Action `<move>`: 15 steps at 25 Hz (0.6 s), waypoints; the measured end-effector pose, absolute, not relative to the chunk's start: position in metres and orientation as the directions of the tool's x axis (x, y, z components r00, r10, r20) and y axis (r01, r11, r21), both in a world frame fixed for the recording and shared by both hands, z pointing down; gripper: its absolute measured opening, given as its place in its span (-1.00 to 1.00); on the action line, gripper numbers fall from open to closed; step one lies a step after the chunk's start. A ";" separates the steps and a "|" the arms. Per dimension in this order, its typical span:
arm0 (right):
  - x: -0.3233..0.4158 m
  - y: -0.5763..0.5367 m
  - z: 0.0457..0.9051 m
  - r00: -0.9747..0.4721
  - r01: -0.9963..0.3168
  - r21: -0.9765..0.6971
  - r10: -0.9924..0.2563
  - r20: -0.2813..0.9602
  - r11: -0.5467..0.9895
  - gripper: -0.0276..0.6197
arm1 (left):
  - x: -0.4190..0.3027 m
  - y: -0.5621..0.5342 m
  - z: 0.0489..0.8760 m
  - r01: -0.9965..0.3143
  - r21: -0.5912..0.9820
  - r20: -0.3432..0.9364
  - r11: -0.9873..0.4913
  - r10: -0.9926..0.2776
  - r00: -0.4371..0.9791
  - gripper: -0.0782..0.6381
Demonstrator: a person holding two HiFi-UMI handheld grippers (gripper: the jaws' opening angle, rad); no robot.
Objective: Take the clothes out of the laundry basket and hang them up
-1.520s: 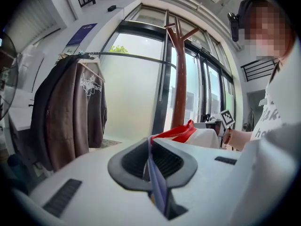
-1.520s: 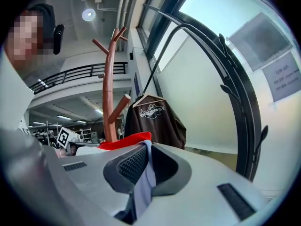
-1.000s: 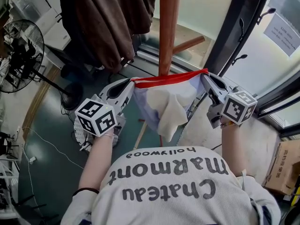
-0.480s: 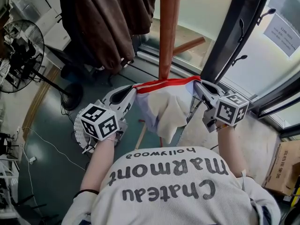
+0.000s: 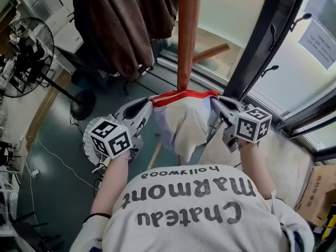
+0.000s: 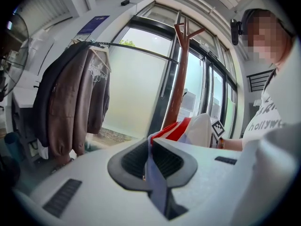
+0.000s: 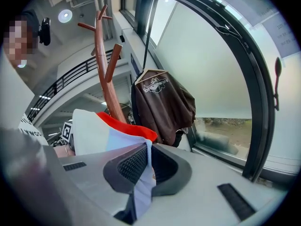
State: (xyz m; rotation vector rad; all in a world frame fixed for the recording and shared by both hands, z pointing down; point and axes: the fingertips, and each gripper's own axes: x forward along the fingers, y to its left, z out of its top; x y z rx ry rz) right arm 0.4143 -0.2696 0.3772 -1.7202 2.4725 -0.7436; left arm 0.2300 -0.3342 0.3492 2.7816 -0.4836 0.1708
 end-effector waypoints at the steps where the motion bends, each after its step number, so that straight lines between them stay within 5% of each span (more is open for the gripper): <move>1: 0.413 -0.270 0.377 -0.393 -0.872 -0.402 -0.888 0.238 0.279 -0.80 | 0.229 -0.332 0.349 -0.347 0.287 0.160 -0.893 -0.313 0.936 -0.68; 9: 0.402 -0.266 0.384 -0.461 -0.854 -0.385 -0.852 0.248 0.350 -0.80 | 0.221 -0.320 0.354 -0.404 0.287 0.105 -0.869 -0.391 0.915 -0.64; 15: 0.396 -0.264 0.380 -0.515 -0.831 -0.378 -0.821 0.245 0.408 -0.80 | 0.199 -0.312 0.351 -0.507 0.258 0.041 -0.822 -0.515 0.856 -0.27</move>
